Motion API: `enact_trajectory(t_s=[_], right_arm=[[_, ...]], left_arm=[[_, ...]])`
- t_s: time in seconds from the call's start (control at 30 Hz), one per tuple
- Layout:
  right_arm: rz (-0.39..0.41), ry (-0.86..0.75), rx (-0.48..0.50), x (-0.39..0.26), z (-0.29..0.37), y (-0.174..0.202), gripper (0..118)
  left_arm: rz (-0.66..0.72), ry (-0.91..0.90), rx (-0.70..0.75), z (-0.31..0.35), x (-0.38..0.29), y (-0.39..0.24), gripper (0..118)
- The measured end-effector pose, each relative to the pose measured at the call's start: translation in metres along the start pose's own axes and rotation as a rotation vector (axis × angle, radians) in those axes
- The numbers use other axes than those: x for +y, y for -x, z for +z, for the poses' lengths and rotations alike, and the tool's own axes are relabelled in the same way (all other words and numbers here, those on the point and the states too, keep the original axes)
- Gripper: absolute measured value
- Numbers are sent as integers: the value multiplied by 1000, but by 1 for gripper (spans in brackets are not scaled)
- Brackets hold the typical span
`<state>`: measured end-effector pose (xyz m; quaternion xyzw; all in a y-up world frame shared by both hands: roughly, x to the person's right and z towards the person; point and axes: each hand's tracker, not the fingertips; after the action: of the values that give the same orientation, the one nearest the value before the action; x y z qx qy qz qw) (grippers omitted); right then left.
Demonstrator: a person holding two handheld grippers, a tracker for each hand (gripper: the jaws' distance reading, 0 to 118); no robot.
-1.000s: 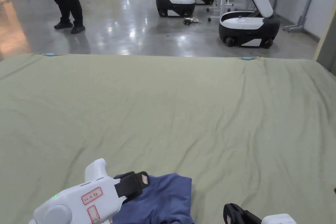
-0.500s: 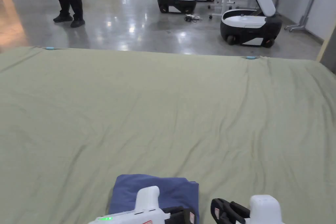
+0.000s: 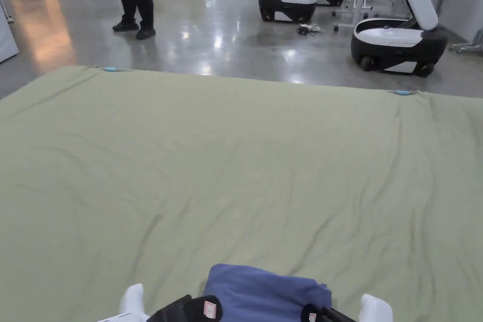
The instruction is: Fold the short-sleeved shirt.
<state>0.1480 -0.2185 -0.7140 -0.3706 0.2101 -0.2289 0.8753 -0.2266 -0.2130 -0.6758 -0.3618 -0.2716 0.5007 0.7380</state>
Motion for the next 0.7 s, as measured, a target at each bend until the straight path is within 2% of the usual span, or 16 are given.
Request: enact_trajectory(t_s=[0.03, 0.1, 0.17, 0.2, 0.23, 0.27, 0.3, 0.33, 0.43, 0.63, 0.7], right_arm=[[15, -1, -6, 0, 3, 1, 10], [26, -2, -12, 0, 6, 2, 10], [29, -6, -28, 2, 12, 11, 10], [30, -10, -39, 2, 14, 13, 10], [30, -15, -47, 3, 16, 15, 11], [35, -21, -64, 4, 19, 18, 11], [37, -20, -58, 3, 21, 20, 11], [41, -21, -59, 3, 22, 23, 11], [75, -33, -71, 4, 26, 34, 11], [113, -40, -44, -3, 21, 65, 11], [121, -42, -27, -7, 17, 78, 11]], left_arm=[[49, 27, -35, -15, 0, 7, 118], [47, 40, -183, -44, -1, 0, 118], [54, 70, -115, -67, 3, -9, 113], [30, 64, -36, -73, 3, -15, 77], [4, 56, 106, -80, 5, -22, 26], [-41, 61, 223, -79, 5, -22, 24], [-42, 72, 148, -68, 6, -25, 23], [-41, 67, 139, -56, 7, -29, 23], [-150, 42, 231, -9, 26, -30, 23], [-149, -45, 407, 134, 133, 32, 24], [-173, -111, 506, 180, 175, 41, 24]])
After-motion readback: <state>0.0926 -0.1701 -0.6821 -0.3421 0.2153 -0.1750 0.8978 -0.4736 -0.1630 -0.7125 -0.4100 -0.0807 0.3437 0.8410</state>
